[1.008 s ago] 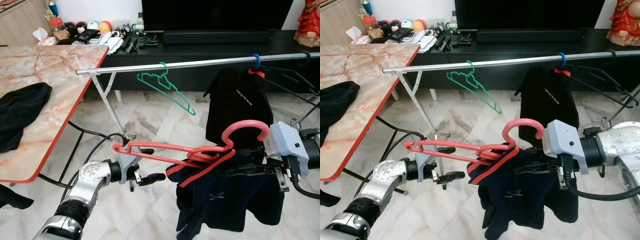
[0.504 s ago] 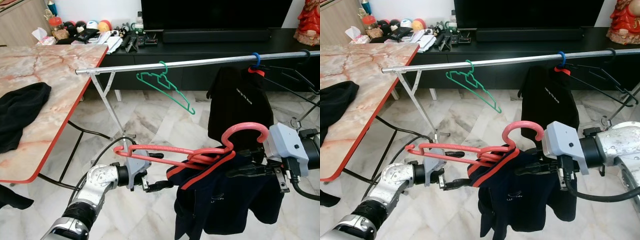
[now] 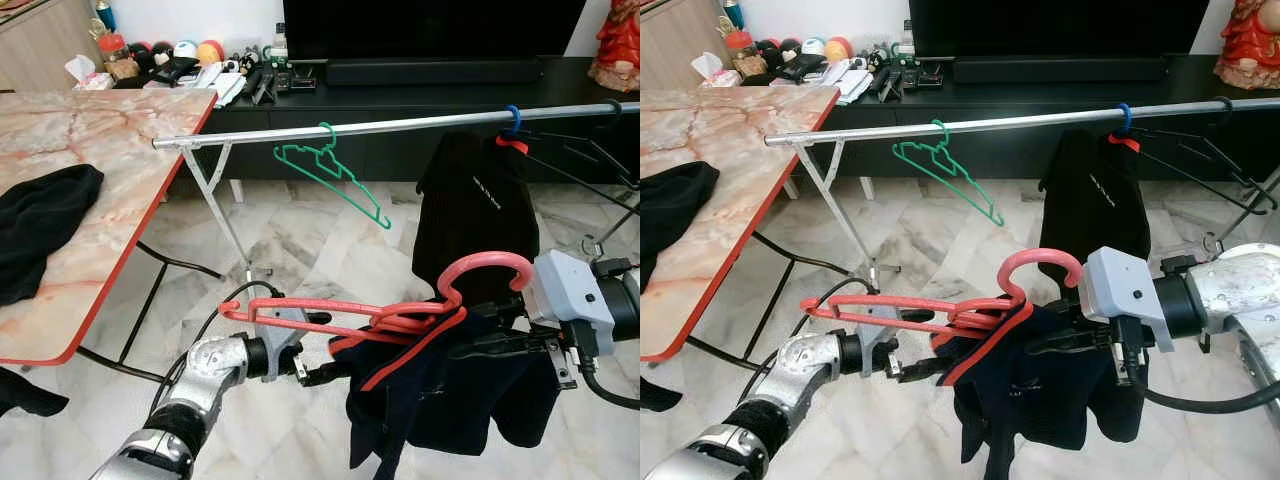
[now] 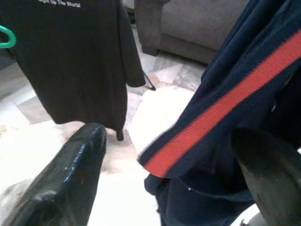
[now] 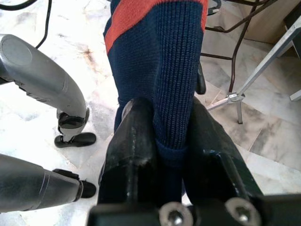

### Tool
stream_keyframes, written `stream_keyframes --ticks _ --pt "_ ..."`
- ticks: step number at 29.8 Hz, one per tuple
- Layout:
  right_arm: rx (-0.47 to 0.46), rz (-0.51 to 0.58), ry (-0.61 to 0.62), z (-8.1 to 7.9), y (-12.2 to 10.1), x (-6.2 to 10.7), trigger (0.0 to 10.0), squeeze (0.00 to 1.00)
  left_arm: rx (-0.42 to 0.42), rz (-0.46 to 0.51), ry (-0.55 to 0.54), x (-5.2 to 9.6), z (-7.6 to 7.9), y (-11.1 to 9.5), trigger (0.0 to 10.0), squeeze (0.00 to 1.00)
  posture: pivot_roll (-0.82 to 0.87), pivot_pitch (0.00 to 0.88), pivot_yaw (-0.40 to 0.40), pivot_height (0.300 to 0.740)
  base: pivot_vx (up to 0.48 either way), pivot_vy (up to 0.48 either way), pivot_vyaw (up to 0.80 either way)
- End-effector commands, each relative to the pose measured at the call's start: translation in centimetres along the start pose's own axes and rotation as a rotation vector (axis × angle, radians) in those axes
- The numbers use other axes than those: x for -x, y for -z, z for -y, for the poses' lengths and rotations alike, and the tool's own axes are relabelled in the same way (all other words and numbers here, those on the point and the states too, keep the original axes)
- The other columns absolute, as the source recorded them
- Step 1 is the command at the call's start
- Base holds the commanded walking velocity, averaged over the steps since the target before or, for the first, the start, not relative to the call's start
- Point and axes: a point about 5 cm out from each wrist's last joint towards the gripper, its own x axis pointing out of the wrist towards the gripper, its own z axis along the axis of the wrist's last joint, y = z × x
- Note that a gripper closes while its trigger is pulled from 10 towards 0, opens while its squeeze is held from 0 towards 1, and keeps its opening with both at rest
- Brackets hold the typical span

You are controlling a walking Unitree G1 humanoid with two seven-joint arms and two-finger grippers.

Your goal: Hang hanger

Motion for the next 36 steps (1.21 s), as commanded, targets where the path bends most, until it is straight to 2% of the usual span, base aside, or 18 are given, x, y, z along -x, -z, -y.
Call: stream_keyframes --ticks 1,10,27,36 --pt "0.043 0.014 -0.013 0.1 -1.02 -0.06 0.0 0.0 0.032 -0.004 0.029 -0.18 0.39 0.35 0.0 0.0 -0.18 0.124 0.055 0.74 0.0 0.0 0.0" --pt "0.045 0.013 -0.02 0.15 -1.05 -0.43 0.0 0.0 0.081 -0.008 0.037 -0.12 0.41 0.67 0.0 0.0 -0.18 0.126 0.05 0.74 0.0 0.0 0.0" --pt "0.05 0.011 -0.004 0.86 -1.0 -0.3 0.0 0.0 0.112 0.006 0.052 -0.3 0.42 0.55 0.0 0.0 -0.17 0.129 0.05 0.74 0.0 0.0 0.0" --pt "0.029 0.005 0.001 1.05 -0.2 -0.61 0.0 0.0 0.152 0.021 -0.005 -0.02 0.14 0.76 0.0 0.0 -0.16 0.119 0.044 0.74 0.0 0.0 0.0"
